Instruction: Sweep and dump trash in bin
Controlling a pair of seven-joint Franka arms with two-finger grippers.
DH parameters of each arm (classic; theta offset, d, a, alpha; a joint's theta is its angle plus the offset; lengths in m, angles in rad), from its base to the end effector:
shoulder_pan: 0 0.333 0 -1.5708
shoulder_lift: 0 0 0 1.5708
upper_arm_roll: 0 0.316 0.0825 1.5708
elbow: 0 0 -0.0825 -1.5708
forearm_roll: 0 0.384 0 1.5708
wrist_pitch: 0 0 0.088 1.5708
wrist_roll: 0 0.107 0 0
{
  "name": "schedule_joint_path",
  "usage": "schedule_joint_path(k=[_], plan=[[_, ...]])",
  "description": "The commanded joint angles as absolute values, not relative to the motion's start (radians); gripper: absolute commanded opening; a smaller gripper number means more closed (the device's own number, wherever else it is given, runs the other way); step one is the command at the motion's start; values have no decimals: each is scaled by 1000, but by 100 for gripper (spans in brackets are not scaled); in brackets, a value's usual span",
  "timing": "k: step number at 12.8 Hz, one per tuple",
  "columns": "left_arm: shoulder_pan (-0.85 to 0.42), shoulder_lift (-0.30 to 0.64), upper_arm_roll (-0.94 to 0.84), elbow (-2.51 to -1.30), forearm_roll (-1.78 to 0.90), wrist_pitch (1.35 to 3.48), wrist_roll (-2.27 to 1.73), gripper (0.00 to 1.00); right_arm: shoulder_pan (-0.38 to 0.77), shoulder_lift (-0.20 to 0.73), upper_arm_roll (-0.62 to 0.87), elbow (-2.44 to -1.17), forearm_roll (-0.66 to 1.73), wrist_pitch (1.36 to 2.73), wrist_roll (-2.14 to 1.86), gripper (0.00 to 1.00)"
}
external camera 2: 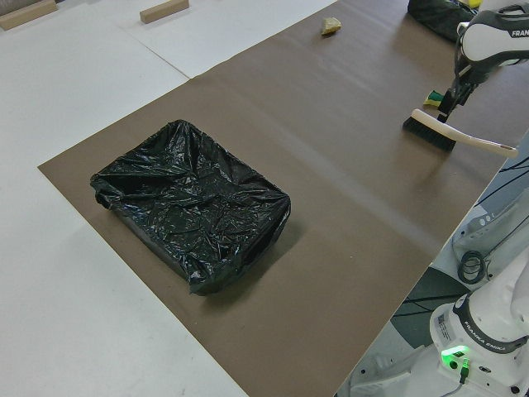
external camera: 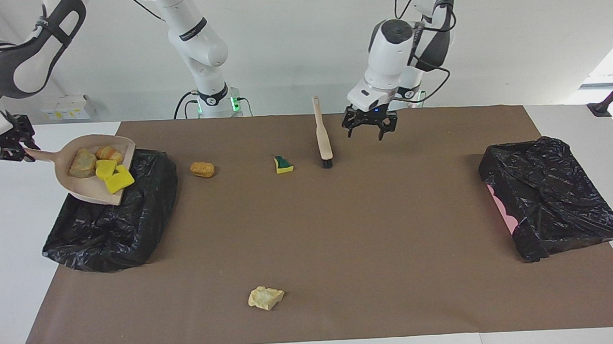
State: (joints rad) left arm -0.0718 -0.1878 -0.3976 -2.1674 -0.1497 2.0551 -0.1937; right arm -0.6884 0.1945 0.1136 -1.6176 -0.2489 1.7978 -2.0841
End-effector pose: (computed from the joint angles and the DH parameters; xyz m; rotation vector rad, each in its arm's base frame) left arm 0.4440 -0.2421 0.4742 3.0454 -0.3148 0.0611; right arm 0.5074 -0.3597 0.5100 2.1862 2.1739 -0.3356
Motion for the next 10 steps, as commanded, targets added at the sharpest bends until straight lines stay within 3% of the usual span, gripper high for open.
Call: schedule_joint_path(k=[1, 5, 10], plan=[[-89, -127, -260, -2010, -49, 1958, -62, 100, -625, 143, 124, -1621, -386, 1830, -2050, 0], [-92, -64, -102, -1763, 24, 1801, 38, 100, -532, 127, 126, -1644, -573, 1830, -1955, 0], [-92, -9, -46, -1513, 20, 1584, 140, 100, -462, 94, 126, -1651, -737, 1819, -1913, 0]])
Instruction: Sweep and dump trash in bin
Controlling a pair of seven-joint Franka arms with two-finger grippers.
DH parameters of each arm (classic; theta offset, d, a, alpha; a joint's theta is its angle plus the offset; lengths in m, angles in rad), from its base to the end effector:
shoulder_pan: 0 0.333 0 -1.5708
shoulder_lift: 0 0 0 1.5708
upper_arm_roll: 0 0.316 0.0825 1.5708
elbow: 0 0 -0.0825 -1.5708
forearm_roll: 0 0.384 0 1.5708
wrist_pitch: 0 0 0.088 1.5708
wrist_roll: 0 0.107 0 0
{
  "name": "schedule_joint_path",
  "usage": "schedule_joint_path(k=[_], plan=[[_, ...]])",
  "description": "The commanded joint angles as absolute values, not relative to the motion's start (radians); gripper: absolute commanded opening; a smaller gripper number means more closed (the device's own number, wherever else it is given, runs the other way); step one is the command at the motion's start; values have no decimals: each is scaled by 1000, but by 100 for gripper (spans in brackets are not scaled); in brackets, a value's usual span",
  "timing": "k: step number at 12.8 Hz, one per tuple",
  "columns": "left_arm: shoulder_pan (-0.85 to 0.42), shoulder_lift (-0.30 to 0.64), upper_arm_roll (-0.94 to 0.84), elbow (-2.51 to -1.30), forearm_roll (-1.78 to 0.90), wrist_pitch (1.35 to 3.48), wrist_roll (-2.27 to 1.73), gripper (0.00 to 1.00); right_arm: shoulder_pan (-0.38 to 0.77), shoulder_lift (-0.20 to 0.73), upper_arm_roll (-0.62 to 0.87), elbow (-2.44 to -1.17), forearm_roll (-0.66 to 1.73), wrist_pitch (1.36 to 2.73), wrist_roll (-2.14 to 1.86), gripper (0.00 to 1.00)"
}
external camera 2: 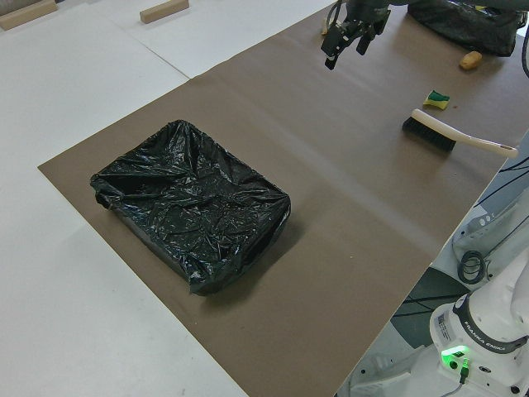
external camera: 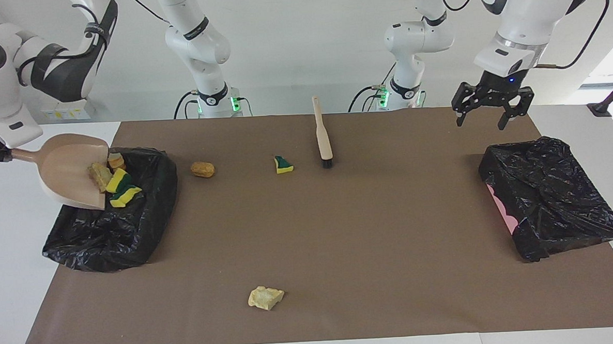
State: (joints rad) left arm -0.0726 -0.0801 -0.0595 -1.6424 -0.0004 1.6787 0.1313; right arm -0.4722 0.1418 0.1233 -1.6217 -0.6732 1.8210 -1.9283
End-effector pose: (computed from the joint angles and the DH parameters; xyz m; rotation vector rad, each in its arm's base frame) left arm 0.5352 -0.0725 0.6442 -3.1048 0.4114 -0.1823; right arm 0.5600 -0.2630 0.5571 1.7612 2.0672 -0.7824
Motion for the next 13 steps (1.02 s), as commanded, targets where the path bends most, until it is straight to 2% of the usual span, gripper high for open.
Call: schedule_joint_path(k=[1, 6, 8, 13], plan=[[-94, 11, -46, -1459, 20, 1541, 141, 100, -462, 86, 126, -1651, -753, 1819, -1913, 0], [-120, 3, -26, -1443, 20, 1503, 140, 100, -460, 25, 130, -1647, -733, 1810, -1910, 0], [-126, -3, -21, -1448, 18, 1503, 138, 100, -453, 18, 144, -1654, -620, 1786, -1895, 0], [-110, -17, -26, -1462, 17, 1509, 132, 100, -365, -38, 155, -1779, -404, 1760, -1698, 0]])
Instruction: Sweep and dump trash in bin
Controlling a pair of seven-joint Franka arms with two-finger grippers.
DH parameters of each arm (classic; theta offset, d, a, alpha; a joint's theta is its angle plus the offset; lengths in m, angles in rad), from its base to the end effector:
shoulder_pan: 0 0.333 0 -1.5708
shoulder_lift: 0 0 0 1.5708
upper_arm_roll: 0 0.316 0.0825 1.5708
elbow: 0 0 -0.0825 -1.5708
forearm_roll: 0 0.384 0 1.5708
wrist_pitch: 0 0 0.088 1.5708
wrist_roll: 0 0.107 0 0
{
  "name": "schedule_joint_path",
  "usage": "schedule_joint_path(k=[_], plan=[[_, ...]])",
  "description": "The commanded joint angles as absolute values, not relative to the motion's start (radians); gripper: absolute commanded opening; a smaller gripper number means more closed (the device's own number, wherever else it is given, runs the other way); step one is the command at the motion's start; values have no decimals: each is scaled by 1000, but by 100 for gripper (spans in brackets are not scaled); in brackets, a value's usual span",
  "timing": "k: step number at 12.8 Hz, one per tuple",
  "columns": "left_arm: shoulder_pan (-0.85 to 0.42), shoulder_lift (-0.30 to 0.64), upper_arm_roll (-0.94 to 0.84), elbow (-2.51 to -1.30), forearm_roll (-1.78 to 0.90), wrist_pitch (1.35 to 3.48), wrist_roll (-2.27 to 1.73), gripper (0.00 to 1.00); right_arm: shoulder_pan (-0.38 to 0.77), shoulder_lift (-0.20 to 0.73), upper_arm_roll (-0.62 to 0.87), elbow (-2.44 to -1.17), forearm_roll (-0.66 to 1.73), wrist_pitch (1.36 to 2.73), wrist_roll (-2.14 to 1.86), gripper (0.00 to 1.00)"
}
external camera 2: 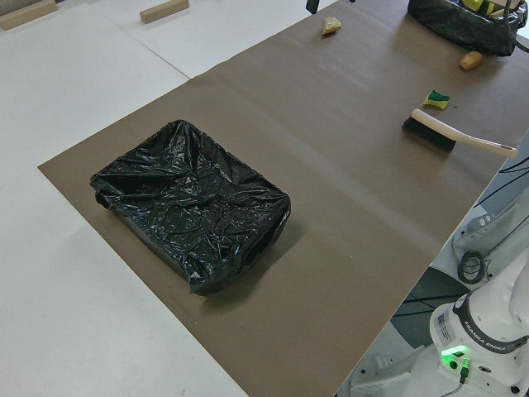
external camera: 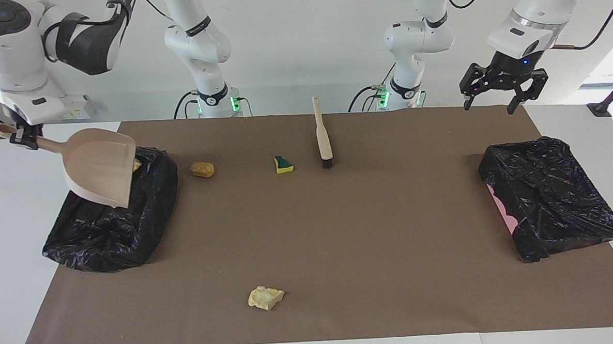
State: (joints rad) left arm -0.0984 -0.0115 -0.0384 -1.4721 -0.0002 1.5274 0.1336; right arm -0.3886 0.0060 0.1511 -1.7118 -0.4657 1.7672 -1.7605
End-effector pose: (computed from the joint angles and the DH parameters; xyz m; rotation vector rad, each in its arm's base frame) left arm 0.5413 -0.0747 0.6733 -3.1110 0.4232 -0.1049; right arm 0.5455 -0.1728 0.5806 1.9524 2.0183 -0.5128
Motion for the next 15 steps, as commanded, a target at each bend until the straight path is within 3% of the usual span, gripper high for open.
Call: schedule_joint_path(k=[1, 5, 8, 15], plan=[[-109, -15, -26, -1462, 17, 1511, 132, 100, -350, -37, 155, -1796, -349, 1759, -1653, 0], [-89, -17, -25, -1462, 17, 1506, 132, 100, -203, -28, 155, -1858, -238, 1764, -1392, 0], [-91, -15, -25, -1462, 18, 1506, 132, 100, -92, 41, 155, -1871, -170, 1786, -1131, 0], [-91, -15, -25, -1462, 18, 1508, 132, 100, 112, 158, 156, -1867, -60, 1974, -591, 0]])
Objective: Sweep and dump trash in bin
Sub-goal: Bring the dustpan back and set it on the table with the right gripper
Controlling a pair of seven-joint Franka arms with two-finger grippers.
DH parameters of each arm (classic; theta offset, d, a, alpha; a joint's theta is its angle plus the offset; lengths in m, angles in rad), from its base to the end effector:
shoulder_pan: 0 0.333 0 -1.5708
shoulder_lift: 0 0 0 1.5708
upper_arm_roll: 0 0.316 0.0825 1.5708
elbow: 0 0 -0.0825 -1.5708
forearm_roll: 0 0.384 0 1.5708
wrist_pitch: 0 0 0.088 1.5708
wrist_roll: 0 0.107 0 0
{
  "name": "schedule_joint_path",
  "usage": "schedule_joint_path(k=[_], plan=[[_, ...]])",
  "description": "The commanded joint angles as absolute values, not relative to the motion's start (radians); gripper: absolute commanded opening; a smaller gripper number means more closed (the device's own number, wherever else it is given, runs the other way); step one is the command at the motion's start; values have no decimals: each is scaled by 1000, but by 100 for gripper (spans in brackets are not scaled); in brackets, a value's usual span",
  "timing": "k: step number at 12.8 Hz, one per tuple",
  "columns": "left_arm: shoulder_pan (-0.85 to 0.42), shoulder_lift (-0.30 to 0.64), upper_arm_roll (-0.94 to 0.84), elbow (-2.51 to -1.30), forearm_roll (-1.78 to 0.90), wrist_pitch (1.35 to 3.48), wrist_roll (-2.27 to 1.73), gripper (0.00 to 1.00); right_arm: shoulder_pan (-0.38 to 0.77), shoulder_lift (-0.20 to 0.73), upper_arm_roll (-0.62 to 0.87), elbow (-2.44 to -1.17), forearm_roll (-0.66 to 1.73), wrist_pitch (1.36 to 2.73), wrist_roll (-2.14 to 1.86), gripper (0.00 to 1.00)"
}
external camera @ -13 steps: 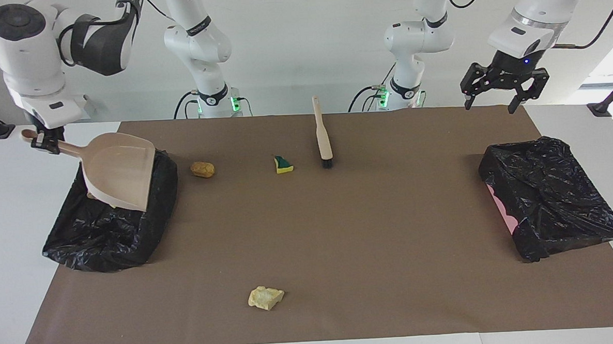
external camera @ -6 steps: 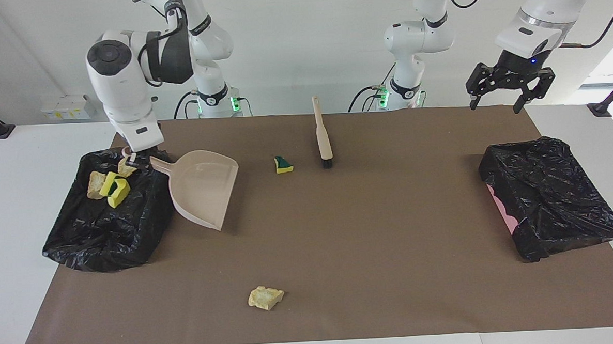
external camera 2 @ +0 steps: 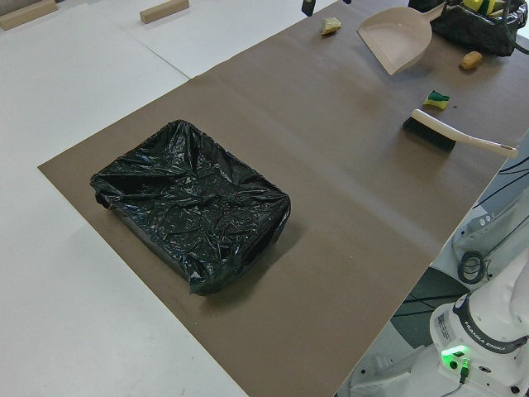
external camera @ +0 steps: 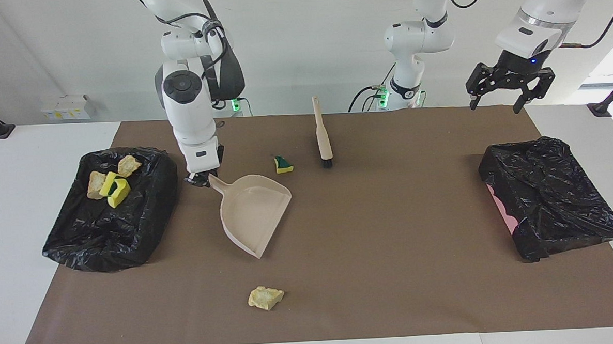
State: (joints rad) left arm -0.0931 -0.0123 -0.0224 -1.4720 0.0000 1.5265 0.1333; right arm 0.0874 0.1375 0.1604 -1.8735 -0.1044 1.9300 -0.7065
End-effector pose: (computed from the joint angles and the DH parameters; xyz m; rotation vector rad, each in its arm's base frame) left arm 0.5424 -0.0630 0.6737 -3.1147 0.3895 -0.1049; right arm 0.5712 0.1339 0.4331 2.7105 1.4707 -0.1445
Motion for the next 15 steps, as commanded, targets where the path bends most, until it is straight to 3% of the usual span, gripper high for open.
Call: schedule_joint_path(k=[1, 8, 14, 15], plan=[[-91, -17, -25, -1462, 18, 1506, 132, 100, 141, 164, 156, -1867, -58, 2002, -493, 0], [-91, -17, -25, -1462, 18, 1506, 132, 100, 334, 293, 155, -1786, -57, 2152, 277, 0], [-90, -17, -25, -1462, 18, 1508, 132, 100, 465, 530, 160, -1562, -61, 2243, 693, 0], [-91, -17, -25, -1462, 18, 1506, 132, 100, 460, 531, 160, -1565, -57, 2278, 696, 14]])
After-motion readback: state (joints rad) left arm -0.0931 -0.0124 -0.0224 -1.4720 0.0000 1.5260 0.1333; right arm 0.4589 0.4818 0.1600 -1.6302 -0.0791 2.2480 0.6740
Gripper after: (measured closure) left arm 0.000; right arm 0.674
